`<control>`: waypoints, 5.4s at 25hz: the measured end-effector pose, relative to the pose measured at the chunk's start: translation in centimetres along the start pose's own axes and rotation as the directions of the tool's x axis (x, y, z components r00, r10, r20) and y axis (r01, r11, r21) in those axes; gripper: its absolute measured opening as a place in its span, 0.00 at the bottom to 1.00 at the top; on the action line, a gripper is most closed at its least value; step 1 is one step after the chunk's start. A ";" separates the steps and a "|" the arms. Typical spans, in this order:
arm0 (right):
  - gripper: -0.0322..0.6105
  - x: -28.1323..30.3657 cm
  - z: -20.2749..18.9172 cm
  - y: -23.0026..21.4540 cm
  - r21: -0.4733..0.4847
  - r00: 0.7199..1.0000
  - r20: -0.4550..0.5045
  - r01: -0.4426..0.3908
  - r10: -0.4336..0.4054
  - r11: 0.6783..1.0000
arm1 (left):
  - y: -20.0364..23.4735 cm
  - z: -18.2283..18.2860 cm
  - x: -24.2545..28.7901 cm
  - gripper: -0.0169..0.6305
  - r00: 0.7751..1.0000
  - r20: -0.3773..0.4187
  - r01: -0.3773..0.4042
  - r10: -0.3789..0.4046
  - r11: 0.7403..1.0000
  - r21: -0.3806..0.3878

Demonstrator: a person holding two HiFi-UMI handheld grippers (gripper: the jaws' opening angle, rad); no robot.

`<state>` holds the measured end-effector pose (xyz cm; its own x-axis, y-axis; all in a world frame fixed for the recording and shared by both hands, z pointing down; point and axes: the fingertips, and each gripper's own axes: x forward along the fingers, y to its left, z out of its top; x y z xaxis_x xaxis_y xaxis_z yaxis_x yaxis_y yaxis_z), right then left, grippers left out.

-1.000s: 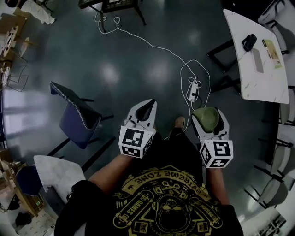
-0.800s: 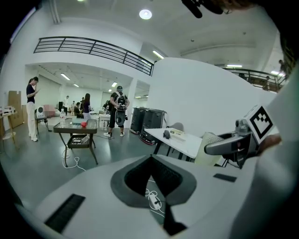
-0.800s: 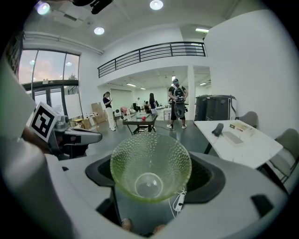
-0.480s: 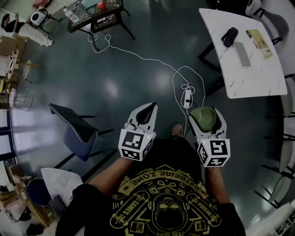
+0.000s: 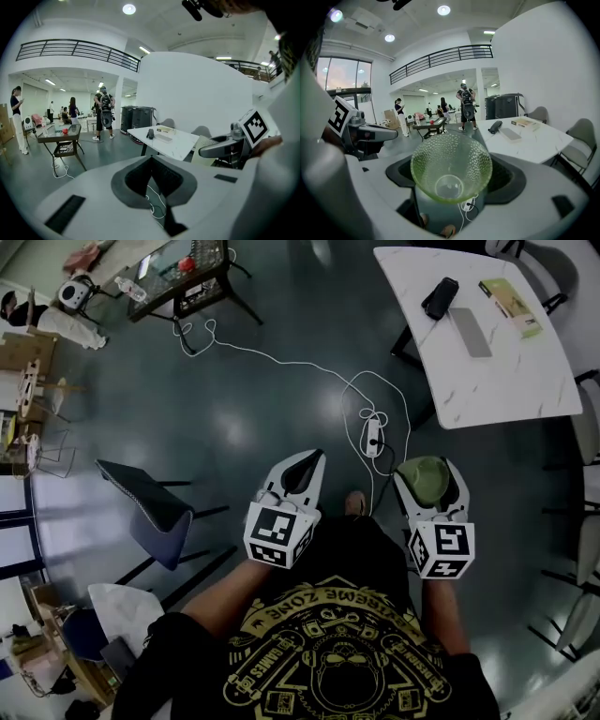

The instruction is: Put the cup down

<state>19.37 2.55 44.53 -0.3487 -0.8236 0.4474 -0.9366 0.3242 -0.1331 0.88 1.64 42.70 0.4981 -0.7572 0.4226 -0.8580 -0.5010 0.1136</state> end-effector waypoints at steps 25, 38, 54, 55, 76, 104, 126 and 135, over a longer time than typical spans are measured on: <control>0.68 -2.0 -0.6 -10.6 0.179 0.965 -0.007 0.260 -0.263 0.949 | -5.3 5.3 12.8 0.04 0.973 -0.051 0.229 -0.225 0.971 0.072; 0.68 7.0 4.3 -11.6 0.110 0.961 -0.068 0.276 -0.269 0.955 | 1.9 7.1 19.6 0.04 0.969 -0.055 0.242 -0.243 0.970 -0.009; 0.68 13.2 11.0 -12.7 0.049 0.935 -0.064 0.353 -0.350 0.934 | 4.1 12.7 26.6 0.04 0.926 0.007 0.378 -0.378 0.925 0.038; 0.68 13.3 11.2 -13.2 0.049 0.933 -0.063 0.358 -0.355 0.932 | 3.8 12.8 26.9 0.04 0.923 0.005 0.385 -0.385 0.922 0.040; 0.68 18.7 14.0 -28.6 -0.066 0.970 -0.025 0.241 -0.243 0.968 | -3.7 16.0 37.1 0.04 0.959 -0.024 0.281 -0.281 0.959 0.035; 0.68 27.5 8.9 -36.6 -0.147 0.988 -0.047 0.140 -0.148 0.979 | -7.0 10.8 42.0 0.04 0.974 -0.174 0.154 -0.148 0.988 0.019; 0.69 28.6 7.8 -36.5 -0.146 0.985 -0.104 0.119 -0.135 0.982 | -5.4 11.4 41.6 0.04 0.972 -0.163 0.170 -0.169 0.985 -0.012; 0.69 23.5 9.1 -35.9 -0.033 0.969 -0.044 0.243 -0.244 0.970 | -2.3 12.1 39.5 0.04 0.976 -0.116 0.181 -0.186 0.982 -0.053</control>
<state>44.47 -32.71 51.78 -0.1076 -0.8564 0.5050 -0.9915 0.1298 0.0088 24.05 -32.19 48.28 0.6309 -0.5968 0.4957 -0.7592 -0.6066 0.2359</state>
